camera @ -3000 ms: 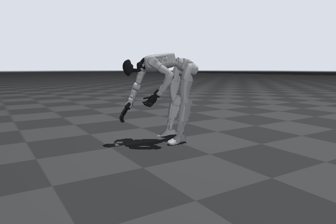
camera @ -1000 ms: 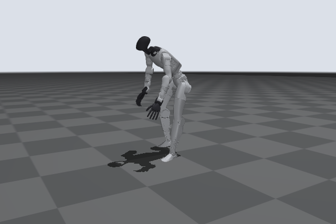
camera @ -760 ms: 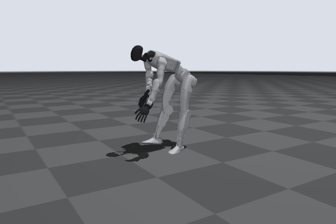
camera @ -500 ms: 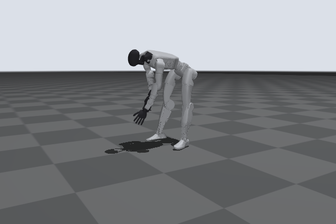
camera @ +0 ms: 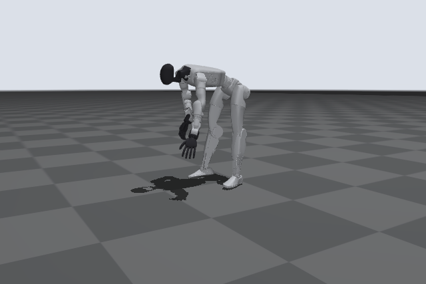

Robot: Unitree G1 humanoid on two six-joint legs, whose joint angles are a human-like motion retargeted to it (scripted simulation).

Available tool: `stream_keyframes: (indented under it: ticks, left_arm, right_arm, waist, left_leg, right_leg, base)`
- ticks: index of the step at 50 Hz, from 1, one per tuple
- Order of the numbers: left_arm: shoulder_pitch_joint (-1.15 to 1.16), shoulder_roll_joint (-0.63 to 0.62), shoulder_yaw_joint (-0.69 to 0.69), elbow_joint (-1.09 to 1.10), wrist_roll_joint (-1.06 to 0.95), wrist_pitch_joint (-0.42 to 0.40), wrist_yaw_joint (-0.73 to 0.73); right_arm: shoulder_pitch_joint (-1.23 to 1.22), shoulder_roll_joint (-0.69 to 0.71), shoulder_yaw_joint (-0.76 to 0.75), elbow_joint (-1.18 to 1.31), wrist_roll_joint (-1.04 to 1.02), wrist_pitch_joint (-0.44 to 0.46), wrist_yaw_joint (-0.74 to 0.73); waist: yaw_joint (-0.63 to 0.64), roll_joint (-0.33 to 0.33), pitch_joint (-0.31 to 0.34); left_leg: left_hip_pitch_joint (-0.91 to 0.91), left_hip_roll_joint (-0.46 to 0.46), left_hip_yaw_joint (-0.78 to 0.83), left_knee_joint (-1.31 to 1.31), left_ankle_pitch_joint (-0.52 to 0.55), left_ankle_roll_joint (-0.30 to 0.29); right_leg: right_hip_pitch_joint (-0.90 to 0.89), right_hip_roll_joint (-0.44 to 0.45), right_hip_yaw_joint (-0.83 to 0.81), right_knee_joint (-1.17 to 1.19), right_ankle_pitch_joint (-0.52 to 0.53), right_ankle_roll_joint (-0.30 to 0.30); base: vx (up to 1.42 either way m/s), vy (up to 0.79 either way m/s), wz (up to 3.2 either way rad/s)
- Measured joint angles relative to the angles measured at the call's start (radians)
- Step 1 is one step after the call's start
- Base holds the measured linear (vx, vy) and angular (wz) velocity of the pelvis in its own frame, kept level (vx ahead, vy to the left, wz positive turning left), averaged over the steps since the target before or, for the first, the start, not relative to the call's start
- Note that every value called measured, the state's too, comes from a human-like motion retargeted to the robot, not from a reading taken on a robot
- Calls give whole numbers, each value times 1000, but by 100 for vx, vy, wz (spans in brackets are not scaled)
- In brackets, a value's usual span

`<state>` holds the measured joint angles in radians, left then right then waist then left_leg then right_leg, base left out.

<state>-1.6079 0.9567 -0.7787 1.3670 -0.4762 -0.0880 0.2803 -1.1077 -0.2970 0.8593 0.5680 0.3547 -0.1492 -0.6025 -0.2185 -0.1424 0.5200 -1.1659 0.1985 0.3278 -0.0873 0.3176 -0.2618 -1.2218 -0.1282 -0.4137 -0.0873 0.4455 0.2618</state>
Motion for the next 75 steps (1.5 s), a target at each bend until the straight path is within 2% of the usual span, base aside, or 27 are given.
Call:
stream_keyframes:
  ticks: [3,8,11,15,18,20,25,27,30,35,38,42,47,51,57,60,63,65,69,75]
  left_arm:
    - [-91,-31,-62,10,20,-12,-29]
    - [-135,-162,-49,-33,-87,-9,-119]
    - [-60,-248,-53,-141,-160,-28,-178]
    - [133,-305,-87,-403,-145,-122,-147]
    - [292,-300,-92,-618,-115,-193,-118]
    - [387,-288,-87,-745,-181,-220,-83]
    - [534,-172,-53,-891,-255,-229,-93]
    - [549,-112,-2,-867,-264,-193,-103]
    - [495,-47,53,-706,-258,-146,-78]
    - [219,-14,82,-240,-154,-60,-10]
    - [57,-16,32,-79,-116,-28,-30]
    - [-68,-69,-55,-89,-146,-36,-96]
    - [-107,-228,-70,-187,-202,-36,-173]
    - [-33,-334,-96,-321,-110,-103,-144]
    - [208,-425,-158,-703,-109,-199,-72]
    - [348,-413,-181,-899,-145,-221,-78]
    - [468,-375,-203,-1045,-174,-248,-79]
    - [529,-341,-207,-1107,-167,-267,-72]
    - [630,-269,-165,-1179,-131,-305,-48]
    - [786,-255,29,-1226,-104,-317,2]
  right_arm:
    - [-45,24,5,5,-2,-1,-14]
    - [-86,114,-19,36,10,16,0]
    - [-88,173,-32,71,11,35,22]
    - [-57,240,-58,114,-33,57,51]
    - [-20,253,-92,113,-45,49,79]
    - [4,238,-96,103,-55,63,83]
    - [69,148,-120,57,-37,59,78]
    - [98,99,-165,39,-34,53,71]
    - [84,47,-148,38,-17,50,61]
    - [8,-9,-60,55,-3,22,39]
    - [-40,-4,-31,53,14,12,41]
    - [-81,45,-35,53,25,13,38]
    - [-94,113,-79,68,81,8,72]
    - [-93,165,-124,102,137,-20,78]
    - [-100,28,-220,138,158,-21,-38]
    - [-139,-85,-257,194,125,27,-94]
    - [-248,-215,-213,334,123,94,-87]
    - [-346,-291,-163,460,106,143,-39]
    - [-569,-389,-34,706,14,199,146]
    - [-777,-425,63,814,-145,215,326]
  waist:
    - [-33,-14,0]
    - [-85,-48,0]
    - [-109,-58,0]
    - [-121,-64,0]
    - [-100,-68,0]
    - [-79,-51,0]
    - [17,-8,0]
    - [62,15,0]
    - [94,27,0]
    - [83,43,0]
    - [50,42,0]
    - [-1,25,0]
    - [-50,1,0]
    - [-91,-34,0]
    - [-72,-3,0]
    - [-37,22,0]
    - [13,55,0]
    - [51,76,0]
    - [137,116,0]
    - [271,205,0]
  left_leg:
    - [-35,-1,-4,0,6,0]
    - [-66,-9,-9,0,7,0]
    - [-64,-14,-10,0,2,0]
    - [-40,-17,-9,0,-7,0]
    - [-23,-15,16,0,-5,0]
    - [-4,-12,-1,0,-18,0]
    - [24,0,7,0,-22,0]
    - [29,7,5,0,-19,0]
    - [27,11,9,0,-17,0]
    - [-9,12,2,0,-4,0]
    - [-42,12,-5,0,6,0]
    - [-83,12,-11,0,15,0]
    - [-110,6,-10,0,18,0]
    - [-102,0,7,0,13,0]
    - [-68,-6,-1,0,1,0]
    - [-51,-7,-3,0,-3,0]
    - [-41,-11,-6,0,-5,0]
    - [-43,-14,-8,0,-6,0]
    - [-66,-19,-12,0,-6,0]
    - [-124,-18,-13,0,-1,0]
  right_leg:
    - [-32,-2,-4,0,7,0]
    - [-59,-10,-3,0,11,0]
    - [-55,-16,-1,0,9,0]
    - [-29,-20,4,0,3,0]
    - [-19,-18,2,3,4,0]
    - [2,-16,13,0,-8,0]
    - [22,-3,18,0,-18,0]
    - [25,7,9,0,-20,0]
    - [18,12,11,0,-18,0]
    - [-16,13,3,0,-7,0]
    - [-45,13,-4,0,0,0]
    - [-81,12,-10,0,6,0]
    - [-108,6,-8,0,12,0]
    - [-106,-3,4,0,13,0]
    - [-70,-8,9,0,0,0]
    - [-50,-10,10,0,-7,0]
    - [-38,-15,11,0,-10,0]
    - [-39,-20,12,0,-8,0]
    - [-61,-30,14,0,4,0]
    - [-121,-28,-3,0,18,0]
  base:
    - [0,0,0]
    - [0,2,3]
    - [1,4,4]
    - [0,0,0]
    - [-4,-1,-10]
    - [9,-6,-2]
    - [2,-9,-7]
    - [-4,-11,-6]
    - [-4,-7,-2]
    - [-4,0,6]
    - [-6,2,7]
    - [-1,1,1]
    - [-1,5,-1]
    - [0,8,-10]
    - [4,1,0]
    - [4,2,-1]
    - [5,3,7]
    - [5,2,16]
    - [5,-1,24]
    - [0,-7,26]
